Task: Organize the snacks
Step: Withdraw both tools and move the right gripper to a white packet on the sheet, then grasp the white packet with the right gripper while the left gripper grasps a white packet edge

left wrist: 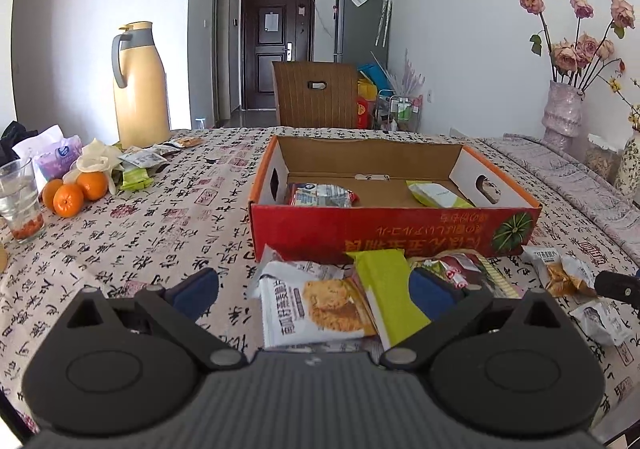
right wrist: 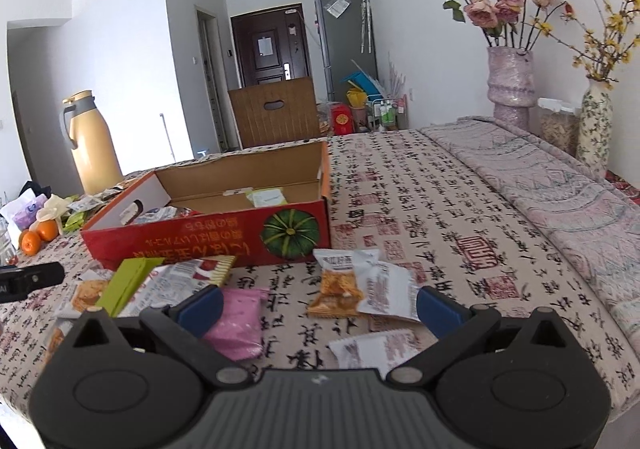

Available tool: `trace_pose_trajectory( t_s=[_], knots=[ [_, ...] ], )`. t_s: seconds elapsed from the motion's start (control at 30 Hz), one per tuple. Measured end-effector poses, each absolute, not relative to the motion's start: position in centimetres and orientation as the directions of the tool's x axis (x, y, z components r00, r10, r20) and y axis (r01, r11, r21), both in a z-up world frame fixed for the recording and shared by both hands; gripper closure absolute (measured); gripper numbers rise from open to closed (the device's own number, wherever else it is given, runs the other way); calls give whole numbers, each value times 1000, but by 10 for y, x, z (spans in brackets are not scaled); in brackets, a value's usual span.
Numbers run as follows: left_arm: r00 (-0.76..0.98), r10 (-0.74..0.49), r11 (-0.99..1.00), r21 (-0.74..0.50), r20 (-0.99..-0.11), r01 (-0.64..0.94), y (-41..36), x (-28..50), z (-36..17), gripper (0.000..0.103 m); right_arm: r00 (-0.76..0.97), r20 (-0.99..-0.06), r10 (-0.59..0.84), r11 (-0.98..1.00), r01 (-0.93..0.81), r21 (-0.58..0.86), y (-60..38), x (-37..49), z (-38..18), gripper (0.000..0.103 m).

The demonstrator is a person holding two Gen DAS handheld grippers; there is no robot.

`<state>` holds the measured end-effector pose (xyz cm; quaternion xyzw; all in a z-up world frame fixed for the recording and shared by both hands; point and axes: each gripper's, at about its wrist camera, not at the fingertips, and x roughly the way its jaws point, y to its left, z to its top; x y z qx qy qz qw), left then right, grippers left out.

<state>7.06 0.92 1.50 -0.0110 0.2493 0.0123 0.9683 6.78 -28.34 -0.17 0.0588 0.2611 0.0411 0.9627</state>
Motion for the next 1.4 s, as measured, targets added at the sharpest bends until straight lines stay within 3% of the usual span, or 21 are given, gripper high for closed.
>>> trace_pose_trajectory(
  t_s=[0.5, 0.8, 0.87, 1.0, 1.07, 1.4],
  knots=[
    [876, 19, 1000, -2, -482, -22, -2, 74, 7, 0, 839, -539, 70, 992, 0, 128, -311, 72, -24, 0],
    [868, 18, 1000, 4, -495, -18, -7, 79, 3, 0, 800, -595, 78, 996, -37, 82, -303, 84, -42, 9],
    [868, 18, 1000, 4, -497, -18, -7, 79, 3, 0, 792, -607, 67, 998, -41, 57, -299, 86, -47, 24],
    [867, 16, 1000, -4, -498, -21, -5, 78, 2, 0, 799, -600, 46, 999, -49, 12, -293, 82, -51, 38],
    [868, 11, 1000, -9, -497, -18, -4, 77, 1, 0, 799, -598, 52, 998, -57, 10, -291, 81, -51, 51],
    [868, 5, 999, -27, -496, -21, 4, 71, 1, 0, 814, -576, 79, 997, -55, 60, -293, 75, -43, 60]
  ],
)
